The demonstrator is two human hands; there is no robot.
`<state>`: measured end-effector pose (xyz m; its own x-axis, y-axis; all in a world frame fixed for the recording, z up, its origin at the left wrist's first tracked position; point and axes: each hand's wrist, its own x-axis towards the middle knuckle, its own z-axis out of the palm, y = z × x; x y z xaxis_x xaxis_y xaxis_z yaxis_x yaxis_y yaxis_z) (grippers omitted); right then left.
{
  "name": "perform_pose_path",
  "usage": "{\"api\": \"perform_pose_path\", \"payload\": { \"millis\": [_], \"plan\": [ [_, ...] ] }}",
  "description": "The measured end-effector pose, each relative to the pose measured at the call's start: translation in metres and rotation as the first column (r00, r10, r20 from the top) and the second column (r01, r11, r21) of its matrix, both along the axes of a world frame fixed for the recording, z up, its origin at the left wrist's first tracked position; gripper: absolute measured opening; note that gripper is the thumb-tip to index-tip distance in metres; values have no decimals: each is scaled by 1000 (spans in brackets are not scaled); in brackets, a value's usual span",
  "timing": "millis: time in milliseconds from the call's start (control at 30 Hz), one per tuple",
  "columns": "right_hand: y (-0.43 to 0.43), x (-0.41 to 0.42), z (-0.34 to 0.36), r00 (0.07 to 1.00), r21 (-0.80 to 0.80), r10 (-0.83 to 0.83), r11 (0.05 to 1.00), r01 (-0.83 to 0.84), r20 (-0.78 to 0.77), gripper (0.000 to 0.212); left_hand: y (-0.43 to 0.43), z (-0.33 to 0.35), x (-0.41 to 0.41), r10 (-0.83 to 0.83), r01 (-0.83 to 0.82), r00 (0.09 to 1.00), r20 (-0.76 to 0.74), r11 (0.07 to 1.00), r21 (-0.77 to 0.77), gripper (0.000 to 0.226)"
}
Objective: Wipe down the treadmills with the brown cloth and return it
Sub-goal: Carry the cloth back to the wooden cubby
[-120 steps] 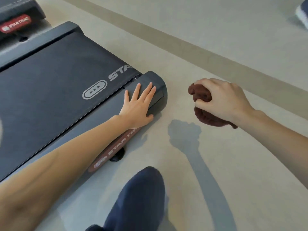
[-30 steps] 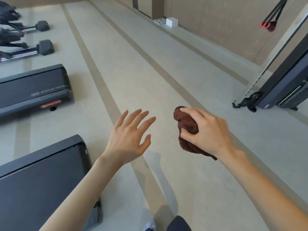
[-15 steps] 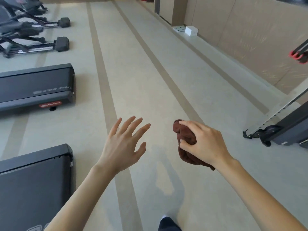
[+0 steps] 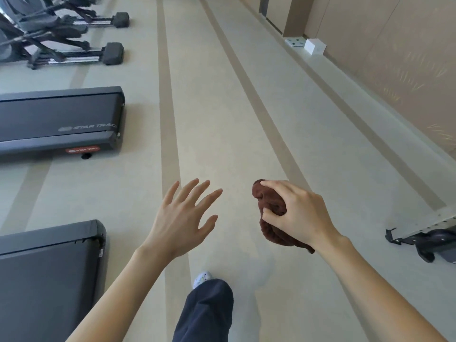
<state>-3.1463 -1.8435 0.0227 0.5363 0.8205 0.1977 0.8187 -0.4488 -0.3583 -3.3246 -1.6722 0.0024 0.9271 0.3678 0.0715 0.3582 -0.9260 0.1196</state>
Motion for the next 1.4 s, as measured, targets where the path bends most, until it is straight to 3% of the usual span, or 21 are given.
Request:
{"api": "perform_pose_path", "payload": {
  "millis": [300, 400, 567, 833, 1100, 1400],
  "plan": [
    [126, 95, 42, 989, 130, -131, 984, 120, 74, 50, 151, 35, 121, -73, 71, 995, 63, 997, 36, 55],
    [154, 120, 38, 989, 90, -126, 989, 120, 72, 48, 185, 38, 151, -76, 74, 995, 68, 997, 32, 56],
    [192, 174, 23, 991, 6, -127, 992, 127, 49, 49, 225, 28, 203, -114, 114, 993, 26, 993, 18, 57],
    [257, 307, 21, 994, 28, -93, 995, 92, 50, 50, 288, 26, 338, -101, 100, 994, 28, 994, 39, 48],
    [314, 458, 49, 994, 95, -74, 993, 67, 78, 51, 334, 54, 484, -71, 65, 996, 62, 994, 87, 57],
    [371, 548, 33, 998, 48, -64, 997, 64, 10, 51, 390, 37, 573, -66, 64, 997, 27, 996, 68, 57]
  ]
}}
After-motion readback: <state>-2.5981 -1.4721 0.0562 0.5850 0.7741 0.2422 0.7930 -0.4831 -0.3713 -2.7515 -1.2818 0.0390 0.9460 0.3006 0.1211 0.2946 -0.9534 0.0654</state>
